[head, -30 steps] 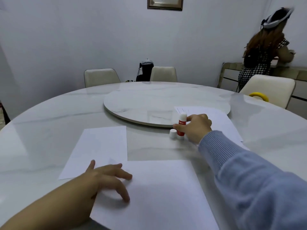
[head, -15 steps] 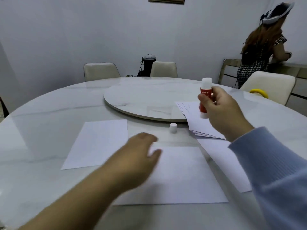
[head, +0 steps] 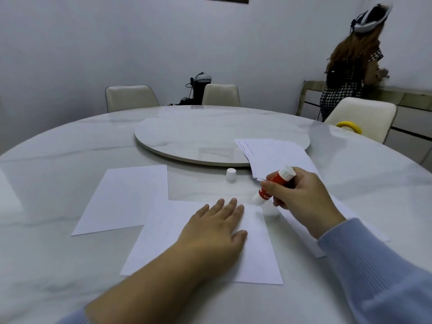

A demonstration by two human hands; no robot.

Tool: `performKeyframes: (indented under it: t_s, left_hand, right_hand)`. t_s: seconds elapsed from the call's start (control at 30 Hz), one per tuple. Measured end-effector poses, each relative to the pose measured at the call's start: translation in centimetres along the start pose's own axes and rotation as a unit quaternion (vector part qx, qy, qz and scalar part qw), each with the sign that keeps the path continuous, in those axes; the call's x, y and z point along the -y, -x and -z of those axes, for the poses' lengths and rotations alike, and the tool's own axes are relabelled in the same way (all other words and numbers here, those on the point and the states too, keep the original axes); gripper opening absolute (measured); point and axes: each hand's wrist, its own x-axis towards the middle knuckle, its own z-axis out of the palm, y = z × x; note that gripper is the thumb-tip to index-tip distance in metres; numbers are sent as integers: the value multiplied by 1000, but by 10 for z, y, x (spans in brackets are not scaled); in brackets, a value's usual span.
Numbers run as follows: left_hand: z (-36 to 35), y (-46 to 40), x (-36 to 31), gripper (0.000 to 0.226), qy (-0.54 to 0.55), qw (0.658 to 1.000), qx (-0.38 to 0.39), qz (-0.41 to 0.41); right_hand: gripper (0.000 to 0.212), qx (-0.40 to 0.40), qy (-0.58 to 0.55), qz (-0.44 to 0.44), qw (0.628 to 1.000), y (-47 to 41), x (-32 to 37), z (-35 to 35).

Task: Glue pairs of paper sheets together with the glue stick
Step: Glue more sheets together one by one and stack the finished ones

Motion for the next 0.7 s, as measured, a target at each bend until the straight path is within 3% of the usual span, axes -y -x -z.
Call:
performKeyframes:
  t_s: [0.4, 0.7]
  left_hand:
    - [6, -1, -3, 57, -21, 999, 44, 7]
    - [5, -1, -3, 58, -12, 999, 43, 7]
  right_hand:
    - [17, 61, 141, 69, 986, 4, -1, -13]
    - [16, 118, 189, 97, 970, 70, 22, 14]
